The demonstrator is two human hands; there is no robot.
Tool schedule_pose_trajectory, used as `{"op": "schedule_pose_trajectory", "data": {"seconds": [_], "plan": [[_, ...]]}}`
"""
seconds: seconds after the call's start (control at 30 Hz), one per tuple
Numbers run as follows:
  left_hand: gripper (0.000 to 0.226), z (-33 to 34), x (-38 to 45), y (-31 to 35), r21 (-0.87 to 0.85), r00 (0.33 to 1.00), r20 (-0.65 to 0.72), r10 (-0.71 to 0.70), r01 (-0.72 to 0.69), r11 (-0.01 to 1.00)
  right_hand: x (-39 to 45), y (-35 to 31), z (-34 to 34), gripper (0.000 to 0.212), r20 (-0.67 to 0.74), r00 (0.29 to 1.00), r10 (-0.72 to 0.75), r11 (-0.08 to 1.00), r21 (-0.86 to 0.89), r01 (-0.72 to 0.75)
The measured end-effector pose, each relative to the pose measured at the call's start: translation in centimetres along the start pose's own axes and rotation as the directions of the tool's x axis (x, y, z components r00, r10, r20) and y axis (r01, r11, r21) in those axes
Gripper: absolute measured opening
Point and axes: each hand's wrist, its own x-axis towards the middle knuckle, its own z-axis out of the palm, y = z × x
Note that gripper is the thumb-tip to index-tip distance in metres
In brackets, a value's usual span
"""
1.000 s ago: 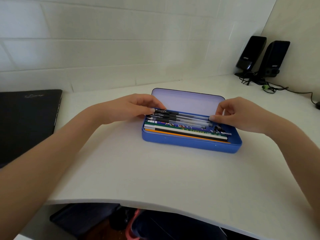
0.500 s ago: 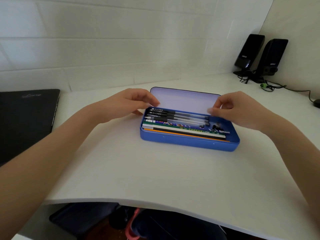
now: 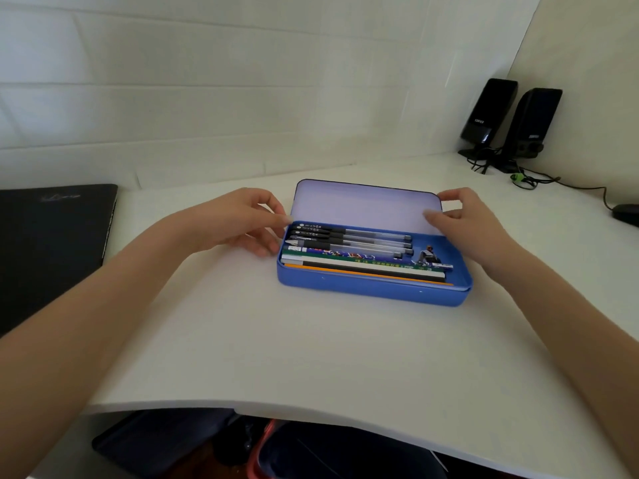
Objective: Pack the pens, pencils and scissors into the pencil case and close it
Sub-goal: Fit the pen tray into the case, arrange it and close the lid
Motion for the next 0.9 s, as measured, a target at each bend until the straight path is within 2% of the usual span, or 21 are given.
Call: {"op": "schedule_pose_trajectory", "data": {"seconds": [0.13,0.23,0.3,0.4,0.5,0.57,0.67,0.73,0.8,0.9], "plan": [[0.023,-0.3,0.3,-0.3,-0.075,0.999,0.047,-0.026,0.029,0.997,-0.1,-0.6,-0.2,0.037,-0.061,0.998,-0.017,0.971,0.237,0.031],[0.061,-1.0,0.2,-0.4,-0.112,0.992,0.12,-0.032,0.046,0.993,-0.5,-1.8,-0.6,0.021,-0.102,0.992,-0.068,0.921,0.377,0.102],[0.074,-1.4,0.4,-0.7,-0.134,0.988,0.149,-0.044,0.064,0.989,-0.6,-2.6,-0.9,0.026,-0.131,0.989,-0.071,0.898,0.424,0.121],[0.078,-1.5,0.7,-0.9,-0.184,0.982,0.182,-0.059,0.093,0.979,-0.6,-3.2,-1.5,0.037,-0.132,0.99,-0.042,0.893,0.441,0.097],[0.076,-1.8,0.6,-0.8,-0.199,0.971,0.232,-0.061,0.109,0.974,-0.9,-3.2,-1.5,0.041,-0.094,0.988,-0.122,0.908,0.39,0.15],[0.059,-2.0,0.5,-0.8,-0.187,0.97,0.236,-0.064,0.11,0.976,-1.1,-3.2,-1.6,0.042,-0.071,0.988,-0.136,0.914,0.375,0.153],[0.02,-1.3,0.6,-0.6,-0.154,0.996,0.082,-0.027,0.04,0.987,-1.2,-3.5,-1.9,0.044,0.026,0.992,-0.122,0.915,0.39,0.103],[0.009,-0.5,0.7,-0.4,-0.157,0.996,-0.065,0.067,-0.077,0.985,-1.4,-3.6,-1.7,0.045,0.093,0.987,-0.129,0.927,0.365,0.086],[0.008,0.4,0.6,0.0,-0.179,0.983,-0.133,0.129,-0.152,0.972,-1.8,-3.6,-1.1,0.044,0.107,0.985,-0.134,0.946,0.31,0.095],[0.022,2.1,0.5,0.2,-0.086,0.98,-0.1,0.174,-0.182,0.979,-2.4,-3.7,0.2,0.041,0.091,0.975,-0.201,0.978,0.077,0.194]]}}
